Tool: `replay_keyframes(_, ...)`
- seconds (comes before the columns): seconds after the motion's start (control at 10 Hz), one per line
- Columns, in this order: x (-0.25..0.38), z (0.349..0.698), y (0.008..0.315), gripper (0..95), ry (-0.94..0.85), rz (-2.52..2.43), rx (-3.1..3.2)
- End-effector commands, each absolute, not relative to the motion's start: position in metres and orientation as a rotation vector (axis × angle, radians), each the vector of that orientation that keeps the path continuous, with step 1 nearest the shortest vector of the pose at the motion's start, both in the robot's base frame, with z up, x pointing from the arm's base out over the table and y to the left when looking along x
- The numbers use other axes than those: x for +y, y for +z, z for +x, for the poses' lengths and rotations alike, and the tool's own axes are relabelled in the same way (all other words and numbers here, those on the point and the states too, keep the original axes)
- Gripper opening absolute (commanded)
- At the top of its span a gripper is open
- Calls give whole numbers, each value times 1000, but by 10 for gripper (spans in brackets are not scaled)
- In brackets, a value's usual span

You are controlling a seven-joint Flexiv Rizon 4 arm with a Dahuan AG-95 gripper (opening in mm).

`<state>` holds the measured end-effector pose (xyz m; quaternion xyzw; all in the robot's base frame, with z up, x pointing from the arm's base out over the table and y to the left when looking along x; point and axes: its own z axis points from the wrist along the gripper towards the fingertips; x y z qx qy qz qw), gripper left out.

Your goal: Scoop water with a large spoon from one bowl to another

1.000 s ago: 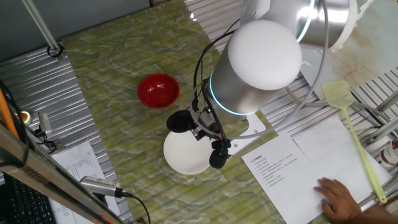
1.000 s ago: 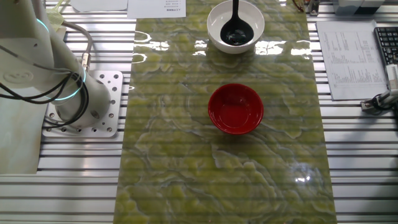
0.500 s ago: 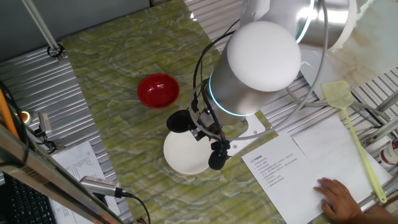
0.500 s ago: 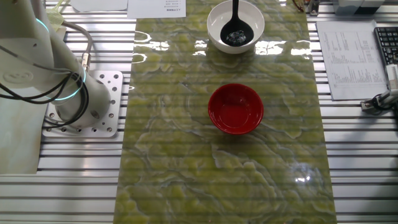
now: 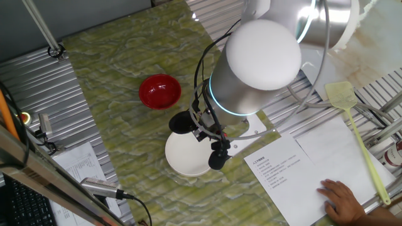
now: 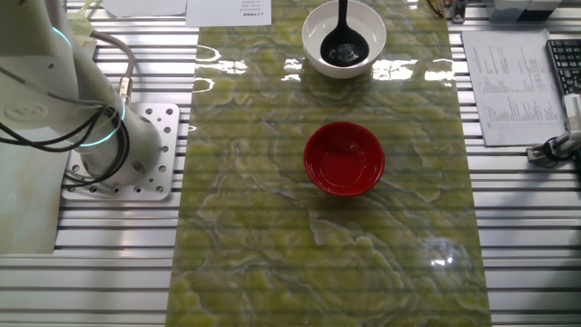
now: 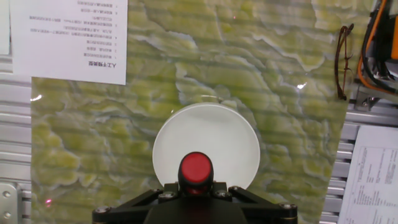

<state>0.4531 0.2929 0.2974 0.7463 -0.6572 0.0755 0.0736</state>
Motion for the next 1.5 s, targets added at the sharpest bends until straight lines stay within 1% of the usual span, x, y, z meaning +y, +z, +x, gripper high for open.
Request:
replay_keyframes(0.1, 293, 453, 297, 0, 226, 2229, -1988)
replay_keyframes(1.5, 280, 454, 300, 0, 251, 2217, -1988)
